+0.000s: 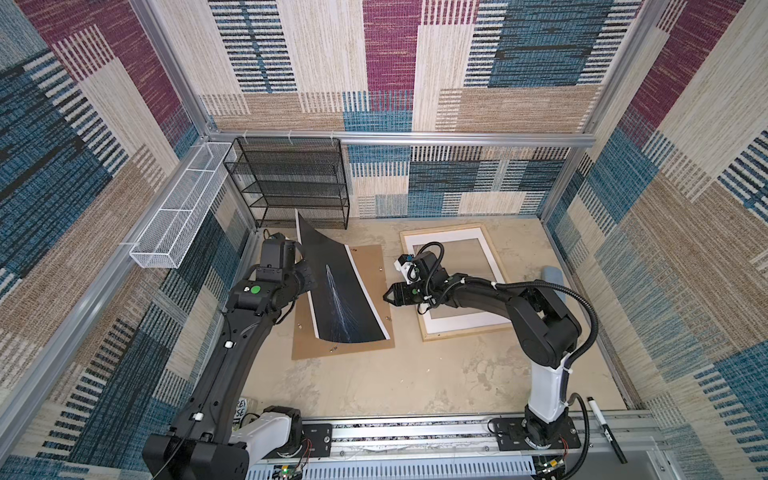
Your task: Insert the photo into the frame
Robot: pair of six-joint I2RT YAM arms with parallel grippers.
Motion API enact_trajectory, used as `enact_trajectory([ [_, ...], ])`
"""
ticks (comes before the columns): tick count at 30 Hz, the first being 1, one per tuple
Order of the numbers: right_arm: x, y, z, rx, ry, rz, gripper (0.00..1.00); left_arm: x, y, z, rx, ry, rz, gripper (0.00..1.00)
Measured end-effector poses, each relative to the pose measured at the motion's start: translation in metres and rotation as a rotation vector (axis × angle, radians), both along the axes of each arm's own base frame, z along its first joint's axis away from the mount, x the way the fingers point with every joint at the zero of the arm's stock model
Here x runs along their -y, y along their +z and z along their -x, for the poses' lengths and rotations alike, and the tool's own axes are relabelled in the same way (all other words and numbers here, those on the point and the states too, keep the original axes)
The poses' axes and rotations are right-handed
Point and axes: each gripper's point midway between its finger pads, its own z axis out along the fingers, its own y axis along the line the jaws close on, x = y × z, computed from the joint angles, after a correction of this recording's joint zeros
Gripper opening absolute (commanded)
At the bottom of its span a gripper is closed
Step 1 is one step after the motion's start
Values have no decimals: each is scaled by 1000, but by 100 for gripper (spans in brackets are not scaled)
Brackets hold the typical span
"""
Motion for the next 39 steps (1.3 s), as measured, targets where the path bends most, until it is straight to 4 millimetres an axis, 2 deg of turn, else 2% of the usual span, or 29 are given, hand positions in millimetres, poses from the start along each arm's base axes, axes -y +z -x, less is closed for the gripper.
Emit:
enact_trajectory([
  [9,-4,7,-2,8,8,-14,62,-3,17,-2,-39,-9,-38,0],
  [18,4,19,-6,29,1,-12,62,4,57,-13,-23,-79,-70,0],
  [25,12,20,-8,28,-14,-11,62,-3,77,-5,-23,-98,-130,0],
  [30,13,20,-7,28,-14,-12,62,-4,76,1,-52,-118,-154,0],
  [39,22,21,-9,27,-31,-10,62,5,50,-6,-145,-144,-157,0],
])
